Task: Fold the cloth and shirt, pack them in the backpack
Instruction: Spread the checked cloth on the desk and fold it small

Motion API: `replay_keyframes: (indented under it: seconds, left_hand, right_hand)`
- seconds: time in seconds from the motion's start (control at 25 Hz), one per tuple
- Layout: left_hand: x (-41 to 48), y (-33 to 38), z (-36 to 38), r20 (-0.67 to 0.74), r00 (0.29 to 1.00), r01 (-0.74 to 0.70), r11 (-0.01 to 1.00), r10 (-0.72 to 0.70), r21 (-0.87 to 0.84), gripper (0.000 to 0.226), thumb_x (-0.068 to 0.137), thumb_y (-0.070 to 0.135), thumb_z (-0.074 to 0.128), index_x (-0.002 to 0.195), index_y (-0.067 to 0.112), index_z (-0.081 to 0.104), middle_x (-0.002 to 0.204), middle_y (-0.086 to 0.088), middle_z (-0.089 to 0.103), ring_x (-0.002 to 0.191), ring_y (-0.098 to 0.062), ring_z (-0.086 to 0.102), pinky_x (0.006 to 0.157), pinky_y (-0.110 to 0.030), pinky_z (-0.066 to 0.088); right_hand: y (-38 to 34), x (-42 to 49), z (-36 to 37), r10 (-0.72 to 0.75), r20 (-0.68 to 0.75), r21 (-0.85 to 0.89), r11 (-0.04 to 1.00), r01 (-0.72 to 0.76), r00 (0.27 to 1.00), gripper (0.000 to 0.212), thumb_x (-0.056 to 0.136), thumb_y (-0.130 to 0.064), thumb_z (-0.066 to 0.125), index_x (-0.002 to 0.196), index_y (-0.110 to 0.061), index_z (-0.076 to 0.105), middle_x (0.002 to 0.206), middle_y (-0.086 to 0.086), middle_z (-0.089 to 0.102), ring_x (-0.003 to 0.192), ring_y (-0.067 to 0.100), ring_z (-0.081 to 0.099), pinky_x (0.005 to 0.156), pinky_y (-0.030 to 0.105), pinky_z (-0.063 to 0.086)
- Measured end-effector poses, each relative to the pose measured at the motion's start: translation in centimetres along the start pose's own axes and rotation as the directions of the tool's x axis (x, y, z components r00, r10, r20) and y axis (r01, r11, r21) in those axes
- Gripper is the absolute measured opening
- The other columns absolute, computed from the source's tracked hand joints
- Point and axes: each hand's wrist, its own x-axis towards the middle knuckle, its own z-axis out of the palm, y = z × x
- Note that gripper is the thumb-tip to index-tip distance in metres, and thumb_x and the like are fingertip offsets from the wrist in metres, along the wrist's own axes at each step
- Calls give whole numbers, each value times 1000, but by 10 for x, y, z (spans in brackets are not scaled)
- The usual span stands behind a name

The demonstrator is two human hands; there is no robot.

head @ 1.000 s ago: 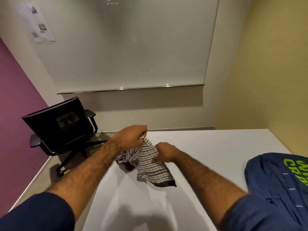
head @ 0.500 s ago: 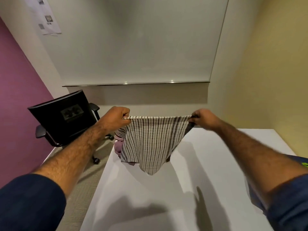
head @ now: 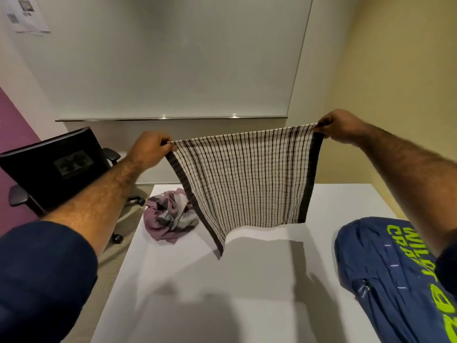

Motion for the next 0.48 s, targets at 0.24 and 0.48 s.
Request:
replay_keyframes:
  seconds: [0.24,0.48]
  left_hand:
    - [-18,35,12,-40,995,74,961,-88,-267,14,99,18,64,109,18,74,97,3,72,90,-10,64,76,-21,46]
    - [-131,28,26,188,980,125,931,-63,-342,30,99,8,63,106,34,78,98,15,76,89,-6,71,83,-25,51]
  right_hand:
    - [48,-36,2,-47,-144,116,991,64,988,29,101,-11,57,128,-8,69,126,9,69,116,19,62,94,27,41]
    - [108,-158,42,-152,-97,44,987,157,984,44,96,4,55,132,-19,67,124,6,71,103,15,66,87,20,47]
